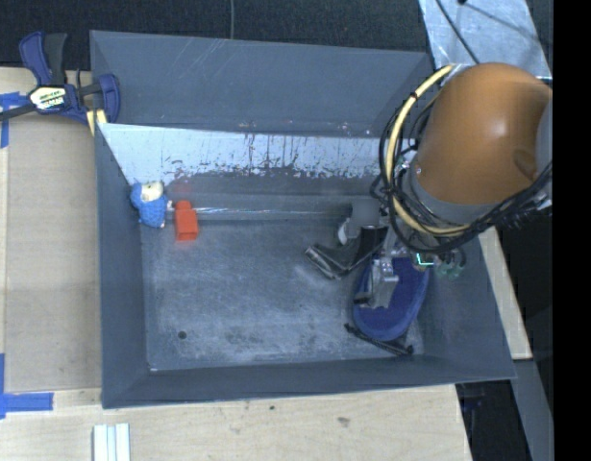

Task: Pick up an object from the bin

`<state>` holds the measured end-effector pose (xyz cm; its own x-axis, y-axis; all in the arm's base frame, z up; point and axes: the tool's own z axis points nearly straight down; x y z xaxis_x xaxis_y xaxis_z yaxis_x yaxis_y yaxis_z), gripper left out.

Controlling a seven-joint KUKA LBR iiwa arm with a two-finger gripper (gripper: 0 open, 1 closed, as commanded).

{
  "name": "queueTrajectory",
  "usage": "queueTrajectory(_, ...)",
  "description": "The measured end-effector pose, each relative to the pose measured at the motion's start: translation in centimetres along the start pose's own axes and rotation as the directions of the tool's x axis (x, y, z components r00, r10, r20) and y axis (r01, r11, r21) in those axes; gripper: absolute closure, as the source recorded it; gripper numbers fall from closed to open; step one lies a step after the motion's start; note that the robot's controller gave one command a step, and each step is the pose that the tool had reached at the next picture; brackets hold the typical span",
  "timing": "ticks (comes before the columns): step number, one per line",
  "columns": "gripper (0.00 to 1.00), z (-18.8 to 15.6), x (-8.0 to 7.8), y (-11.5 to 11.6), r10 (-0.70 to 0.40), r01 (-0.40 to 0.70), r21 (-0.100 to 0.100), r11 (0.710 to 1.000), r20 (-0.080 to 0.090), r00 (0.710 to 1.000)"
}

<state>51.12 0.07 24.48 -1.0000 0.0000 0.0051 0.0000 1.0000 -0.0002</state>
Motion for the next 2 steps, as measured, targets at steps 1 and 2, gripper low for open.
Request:
queueTrajectory(1,0.0,0.3,0.3,-0.6,-0.267,0.267,0.002,0.964,0.007,0.964)
queueTrajectory(2,0.0,10.2,-5.1,-4.6,-0.376,0.376,0.0,0.926,0.001,0.926)
